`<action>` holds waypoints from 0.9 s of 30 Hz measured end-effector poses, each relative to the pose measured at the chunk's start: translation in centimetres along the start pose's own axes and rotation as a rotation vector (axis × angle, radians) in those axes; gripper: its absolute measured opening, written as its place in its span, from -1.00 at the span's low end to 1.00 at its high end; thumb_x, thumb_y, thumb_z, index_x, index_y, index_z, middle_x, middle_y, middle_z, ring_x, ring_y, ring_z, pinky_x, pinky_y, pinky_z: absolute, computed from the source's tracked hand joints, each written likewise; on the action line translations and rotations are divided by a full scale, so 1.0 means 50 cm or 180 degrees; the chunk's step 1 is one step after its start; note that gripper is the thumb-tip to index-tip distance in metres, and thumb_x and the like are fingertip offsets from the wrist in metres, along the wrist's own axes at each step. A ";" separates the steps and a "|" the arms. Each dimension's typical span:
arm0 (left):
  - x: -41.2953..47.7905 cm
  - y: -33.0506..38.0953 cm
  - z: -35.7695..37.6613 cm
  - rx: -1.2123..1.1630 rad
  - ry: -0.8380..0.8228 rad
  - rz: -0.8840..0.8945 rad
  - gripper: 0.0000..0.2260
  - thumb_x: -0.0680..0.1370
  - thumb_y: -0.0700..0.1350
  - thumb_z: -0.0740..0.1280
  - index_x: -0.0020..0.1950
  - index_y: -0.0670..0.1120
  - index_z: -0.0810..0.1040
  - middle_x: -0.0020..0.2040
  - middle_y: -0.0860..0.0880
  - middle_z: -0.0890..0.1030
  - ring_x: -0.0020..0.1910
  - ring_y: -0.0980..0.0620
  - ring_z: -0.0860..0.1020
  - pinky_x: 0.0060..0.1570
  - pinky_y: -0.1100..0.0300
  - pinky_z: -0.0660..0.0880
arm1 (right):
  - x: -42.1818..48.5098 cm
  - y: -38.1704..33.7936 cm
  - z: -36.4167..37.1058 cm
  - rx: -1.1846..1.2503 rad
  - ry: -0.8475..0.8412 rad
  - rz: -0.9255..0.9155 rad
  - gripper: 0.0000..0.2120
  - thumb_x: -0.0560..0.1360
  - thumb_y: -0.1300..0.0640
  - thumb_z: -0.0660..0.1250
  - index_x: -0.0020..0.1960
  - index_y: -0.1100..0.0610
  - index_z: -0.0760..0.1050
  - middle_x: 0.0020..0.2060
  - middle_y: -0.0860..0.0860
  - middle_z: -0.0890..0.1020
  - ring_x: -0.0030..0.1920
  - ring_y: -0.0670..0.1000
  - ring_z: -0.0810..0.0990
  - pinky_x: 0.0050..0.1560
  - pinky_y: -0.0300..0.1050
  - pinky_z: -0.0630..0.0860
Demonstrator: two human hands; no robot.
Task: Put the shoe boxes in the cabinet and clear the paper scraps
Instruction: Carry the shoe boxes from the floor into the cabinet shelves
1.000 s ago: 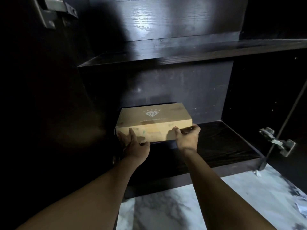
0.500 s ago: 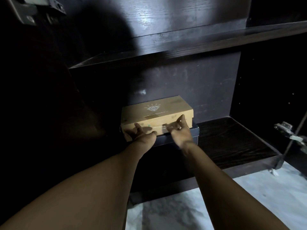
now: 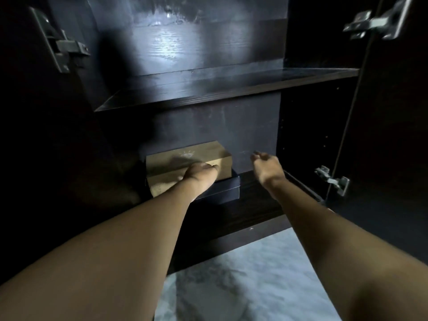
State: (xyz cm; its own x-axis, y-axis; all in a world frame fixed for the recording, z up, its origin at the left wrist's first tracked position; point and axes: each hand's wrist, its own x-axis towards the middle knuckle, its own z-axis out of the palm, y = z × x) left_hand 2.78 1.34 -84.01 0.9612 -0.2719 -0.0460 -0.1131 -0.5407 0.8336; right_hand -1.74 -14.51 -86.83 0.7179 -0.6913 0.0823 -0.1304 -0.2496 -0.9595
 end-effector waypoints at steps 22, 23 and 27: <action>-0.534 0.328 0.376 -0.0080 -0.2842 0.2731 -0.80 0.58 -0.10 0.28 0.14 -0.02 0.64 -0.07 -0.02 0.65 -0.02 0.00 0.60 -0.08 0.24 0.45 | -0.578 -0.027 -0.695 -0.2575 0.1882 0.0615 -0.73 0.60 0.02 0.18 0.22 -0.04 0.57 0.15 0.05 0.67 0.14 0.11 0.63 0.13 -0.05 0.52; -0.573 0.343 0.393 -0.0058 -0.3010 0.2825 -0.78 0.59 -0.09 0.28 0.18 -0.03 0.62 -0.02 -0.01 0.63 -0.02 0.02 0.59 -0.10 0.29 0.43 | -0.616 -0.021 -0.727 -0.2608 0.2008 0.0751 -0.73 0.59 0.02 0.19 0.21 -0.04 0.58 0.15 0.04 0.67 0.15 0.12 0.63 0.16 -0.02 0.52; -0.720 0.362 0.488 0.0152 -0.3563 0.2942 -0.72 0.58 -0.02 0.30 0.26 -0.04 0.57 0.15 -0.10 0.61 -0.05 -0.03 0.59 -0.14 0.24 0.49 | -0.767 0.052 -0.831 -0.2536 0.2340 0.1289 -0.74 0.57 0.09 0.19 0.09 0.10 0.63 0.08 0.13 0.68 0.11 0.18 0.63 0.16 0.04 0.53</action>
State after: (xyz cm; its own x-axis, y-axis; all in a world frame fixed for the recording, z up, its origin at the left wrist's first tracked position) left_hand -39.98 -18.07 -80.70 -0.1516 -0.9859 0.0712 -0.6008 0.1491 0.7854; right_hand -58.03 -16.84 -81.29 -0.0119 -0.9806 0.1955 -0.8419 -0.0956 -0.5312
